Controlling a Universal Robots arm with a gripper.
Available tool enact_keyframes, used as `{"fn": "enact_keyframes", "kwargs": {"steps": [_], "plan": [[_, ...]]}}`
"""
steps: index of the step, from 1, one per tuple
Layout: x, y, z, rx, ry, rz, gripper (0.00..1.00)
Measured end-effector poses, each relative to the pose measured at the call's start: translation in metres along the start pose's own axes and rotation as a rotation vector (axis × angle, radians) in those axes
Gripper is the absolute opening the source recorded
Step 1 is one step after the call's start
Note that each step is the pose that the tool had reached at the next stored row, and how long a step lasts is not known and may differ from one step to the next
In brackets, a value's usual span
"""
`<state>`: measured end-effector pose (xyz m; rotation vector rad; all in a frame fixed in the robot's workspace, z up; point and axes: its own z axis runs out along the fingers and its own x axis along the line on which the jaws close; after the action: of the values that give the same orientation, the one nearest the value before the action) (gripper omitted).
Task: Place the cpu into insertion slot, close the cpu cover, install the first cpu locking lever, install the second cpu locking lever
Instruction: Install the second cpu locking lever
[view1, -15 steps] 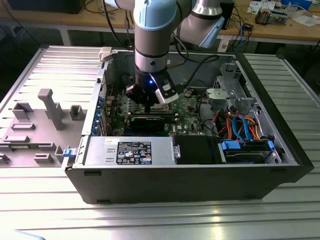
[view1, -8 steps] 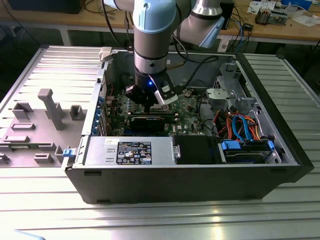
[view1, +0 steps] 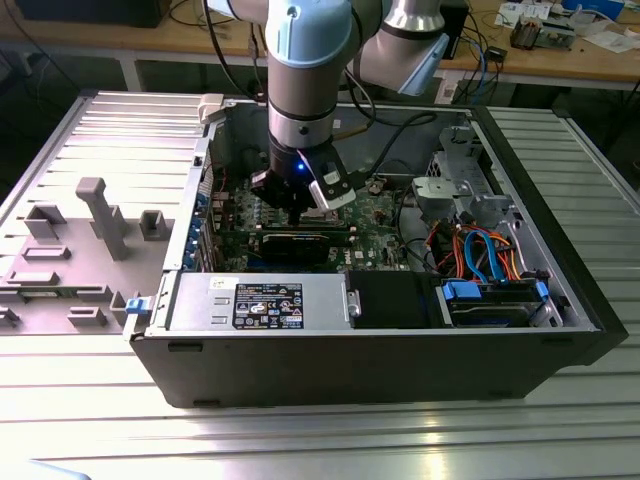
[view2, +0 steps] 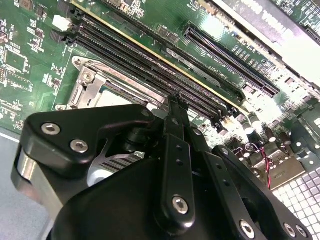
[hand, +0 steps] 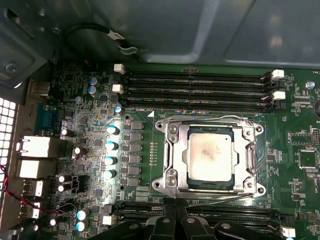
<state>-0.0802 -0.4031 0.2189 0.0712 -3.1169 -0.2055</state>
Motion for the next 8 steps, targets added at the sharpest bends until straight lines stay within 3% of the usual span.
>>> {"fn": "enact_keyframes", "kwargs": {"steps": [8], "plan": [[0.0034,-0.0004,0.0011,0.0000,0.0001,0.000,0.11]]}}
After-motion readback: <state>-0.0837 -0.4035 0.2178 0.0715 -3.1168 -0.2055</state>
